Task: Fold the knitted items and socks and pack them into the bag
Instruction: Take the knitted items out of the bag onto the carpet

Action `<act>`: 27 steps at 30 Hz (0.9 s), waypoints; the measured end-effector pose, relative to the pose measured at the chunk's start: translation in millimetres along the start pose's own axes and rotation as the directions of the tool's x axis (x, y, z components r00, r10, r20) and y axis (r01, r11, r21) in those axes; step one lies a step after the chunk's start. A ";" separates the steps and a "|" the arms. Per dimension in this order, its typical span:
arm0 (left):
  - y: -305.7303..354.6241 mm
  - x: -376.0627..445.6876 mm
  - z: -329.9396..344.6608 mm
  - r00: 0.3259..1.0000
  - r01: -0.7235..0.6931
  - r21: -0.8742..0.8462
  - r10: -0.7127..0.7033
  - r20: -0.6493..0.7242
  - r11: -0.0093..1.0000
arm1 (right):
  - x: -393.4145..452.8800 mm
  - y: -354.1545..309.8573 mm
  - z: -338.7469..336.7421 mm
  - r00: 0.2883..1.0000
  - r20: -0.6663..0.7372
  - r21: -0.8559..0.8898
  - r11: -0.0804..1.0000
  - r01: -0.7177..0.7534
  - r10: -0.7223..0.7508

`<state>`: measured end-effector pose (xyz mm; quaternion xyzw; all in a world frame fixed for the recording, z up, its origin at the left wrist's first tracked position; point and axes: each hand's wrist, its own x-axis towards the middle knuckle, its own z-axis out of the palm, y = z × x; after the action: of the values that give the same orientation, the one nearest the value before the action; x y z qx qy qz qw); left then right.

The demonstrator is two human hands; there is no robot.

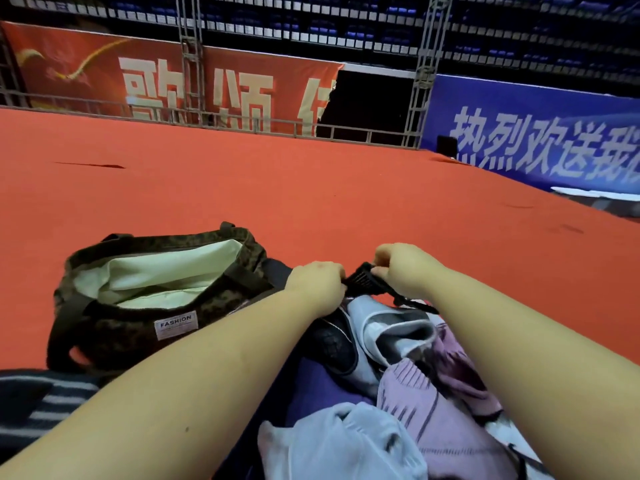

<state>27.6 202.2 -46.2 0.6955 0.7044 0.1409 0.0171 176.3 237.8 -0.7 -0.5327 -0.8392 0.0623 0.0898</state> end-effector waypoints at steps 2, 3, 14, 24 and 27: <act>0.0 -4.0 -8.0 0.994 0.036 -0.142 -0.050 -0.097 0.989 | -6.1 -1.6 -11.5 0.997 -0.072 0.061 0.998 0.011 -0.007; 1.2 -6.4 -14.0 0.989 0.039 -0.210 -0.067 -0.132 0.977 | -9.9 -2.6 -17.1 0.995 -0.104 0.096 0.995 0.015 -0.005; 19.8 -37.1 -95.4 0.917 -0.104 -0.590 -0.152 -0.368 0.801 | -75.5 -27.6 -64.2 0.995 -0.060 0.345 0.937 -0.057 0.082; 26.5 -71.3 -133.6 0.895 -0.176 -0.642 -0.151 -0.421 0.747 | -99.0 -45.6 -29.2 0.988 -0.053 0.514 0.852 -0.095 0.142; 16.5 -79.5 -136.9 0.894 -0.141 -0.674 -0.200 -0.402 0.725 | -101.3 -47.9 -21.0 0.991 -0.062 0.602 0.796 -0.060 0.121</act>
<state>16.2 99.9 75.2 0.5756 0.5969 0.5473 0.1134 180.7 125.9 20.9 -0.5190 -0.7449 0.3021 0.2908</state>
